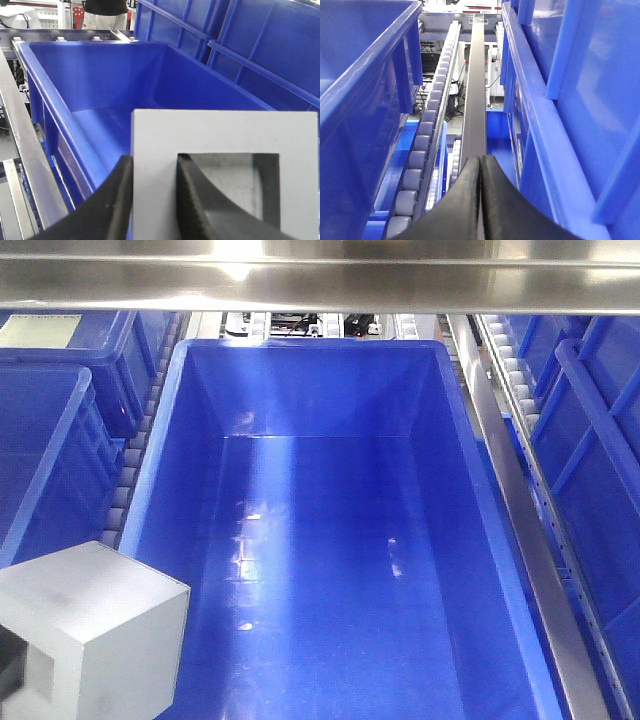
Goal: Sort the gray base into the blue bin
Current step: 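Turn the base to face the empty blue bin on the shelf, then lower the held block into the blue bin with the left gripper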
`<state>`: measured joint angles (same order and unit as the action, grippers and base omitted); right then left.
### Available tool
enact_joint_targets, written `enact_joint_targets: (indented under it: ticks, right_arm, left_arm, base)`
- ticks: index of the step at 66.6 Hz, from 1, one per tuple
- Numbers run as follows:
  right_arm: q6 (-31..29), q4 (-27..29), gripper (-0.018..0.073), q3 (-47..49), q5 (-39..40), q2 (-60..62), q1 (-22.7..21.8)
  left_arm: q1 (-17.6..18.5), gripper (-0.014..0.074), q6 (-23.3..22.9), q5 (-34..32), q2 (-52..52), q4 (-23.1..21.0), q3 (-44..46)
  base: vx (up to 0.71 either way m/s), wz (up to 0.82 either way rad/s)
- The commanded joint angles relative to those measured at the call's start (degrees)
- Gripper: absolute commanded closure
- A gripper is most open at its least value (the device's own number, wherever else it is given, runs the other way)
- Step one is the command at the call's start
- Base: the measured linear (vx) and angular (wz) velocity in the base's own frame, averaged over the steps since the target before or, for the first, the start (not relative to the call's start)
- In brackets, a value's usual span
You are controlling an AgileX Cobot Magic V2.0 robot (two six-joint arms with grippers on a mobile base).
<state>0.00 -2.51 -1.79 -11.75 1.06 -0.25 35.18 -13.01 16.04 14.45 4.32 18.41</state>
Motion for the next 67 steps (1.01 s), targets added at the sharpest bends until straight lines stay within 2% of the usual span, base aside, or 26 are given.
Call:
enact_joint_targets:
  ticks: [1,24,32,36,44,54,67]
  right_arm:
    - [-0.69,-0.49,0.0564,-0.32,4.65,0.43,-0.09]
    - [-0.69,-0.49,0.0564,-0.32,4.59,0.43,-0.09]
    - [-0.69,-0.49,0.0564,-0.32,4.59,0.43,-0.09]
    - [-0.69,-0.49,0.0564,-0.32,4.59,0.43,-0.09]
    - [-0.69,-0.49,0.0564,-0.32,4.59,0.43,-0.09]
    - [-0.69,-0.49,0.0564,-0.32,4.59,0.43,-0.09]
    - [-0.69,-0.49,0.0564,-0.32,4.59,0.43,-0.09]
  left_arm:
    - [0.32,0.0604,-0.3,-6.38,0.51,-0.51,1.73]
    - [0.32,0.0604,-0.3,-7.39,0.51,-0.46,1.73]
    - [0.32,0.0603,-3.17,-7.69,1.07,-4.0,1.81]
    - [0.32,0.0603,-3.22,-8.15,2.51,-4.32,1.81]
    - [0.32,0.06,-3.16,-12.26,9.18,-4.32,2.18]
    - [0.32,0.0594,-2.69,-16.04,19.19,-4.32,7.09]
    - [0.32,0.0593,-0.86,-16.71,32.8,-2.4,14.98]
  base:
    - [0.0,0.0]
    - [0.0,0.0]
    - [0.0,0.0]
    - [0.0,0.0]
    - [0.0,0.0]
    - [0.0,0.0]
    - [0.0,0.0]
